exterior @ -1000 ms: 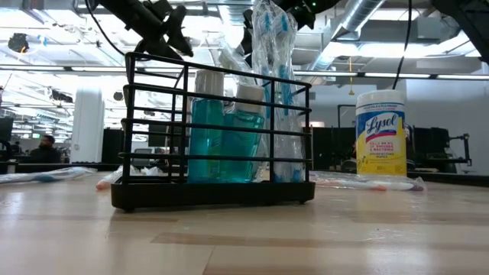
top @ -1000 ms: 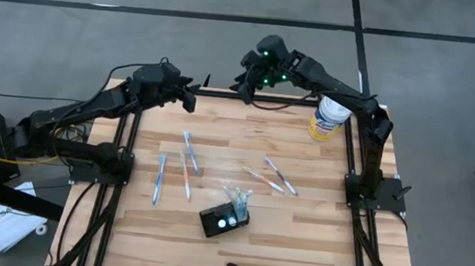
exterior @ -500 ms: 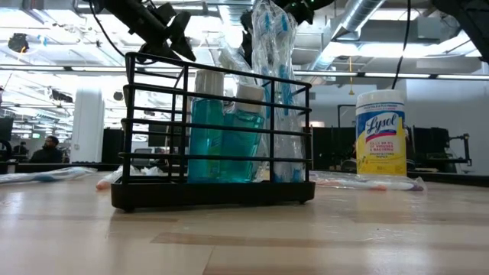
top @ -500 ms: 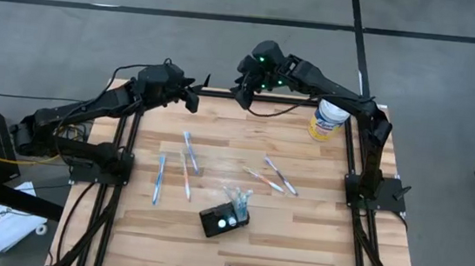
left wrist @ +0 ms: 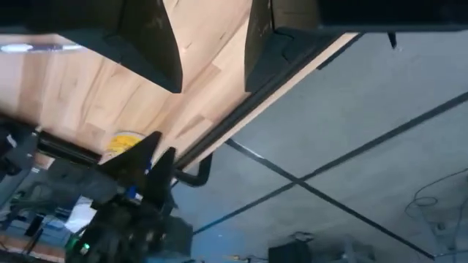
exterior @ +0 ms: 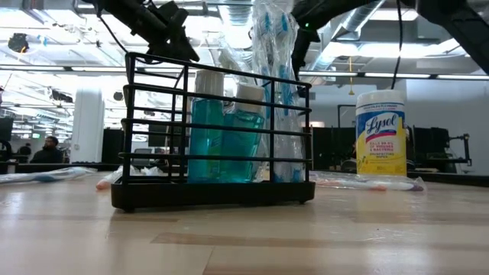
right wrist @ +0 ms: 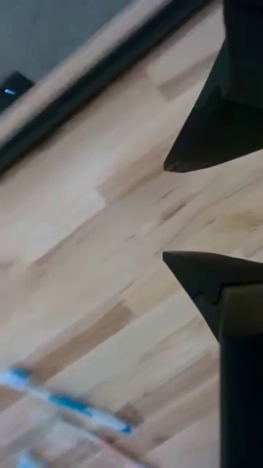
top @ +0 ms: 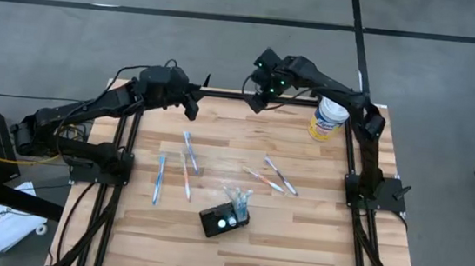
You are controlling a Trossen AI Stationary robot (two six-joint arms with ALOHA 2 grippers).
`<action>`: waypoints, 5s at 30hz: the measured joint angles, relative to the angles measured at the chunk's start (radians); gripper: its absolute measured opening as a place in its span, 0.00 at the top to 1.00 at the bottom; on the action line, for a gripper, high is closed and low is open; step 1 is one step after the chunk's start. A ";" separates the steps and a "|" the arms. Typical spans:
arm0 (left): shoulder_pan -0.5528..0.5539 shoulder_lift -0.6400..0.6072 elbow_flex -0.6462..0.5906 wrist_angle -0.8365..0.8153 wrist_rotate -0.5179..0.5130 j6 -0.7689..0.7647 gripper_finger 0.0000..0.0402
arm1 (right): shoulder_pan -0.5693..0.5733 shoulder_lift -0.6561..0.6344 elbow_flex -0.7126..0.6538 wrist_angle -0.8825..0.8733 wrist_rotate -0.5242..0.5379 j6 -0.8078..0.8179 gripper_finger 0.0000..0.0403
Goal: Pick & Place toothbrushing station
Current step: Put the blue toothbrush into the mesh organizer
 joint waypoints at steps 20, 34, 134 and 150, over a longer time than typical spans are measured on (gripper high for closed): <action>0.115 0.036 -0.248 -0.061 0.090 -0.176 0.59 | 0.026 0.009 -0.134 -0.076 -0.029 0.042 0.52; 0.168 0.057 -0.379 0.043 0.197 -0.470 0.59 | 0.004 -0.012 -0.131 0.084 -0.109 0.089 0.51; 0.086 0.170 -0.379 -0.042 0.312 -0.720 0.49 | -0.030 -0.013 -0.032 0.074 -0.216 -0.024 0.51; 0.103 0.230 -0.371 -0.128 0.297 -0.740 0.49 | -0.050 -0.013 -0.032 0.079 -0.245 -0.061 0.52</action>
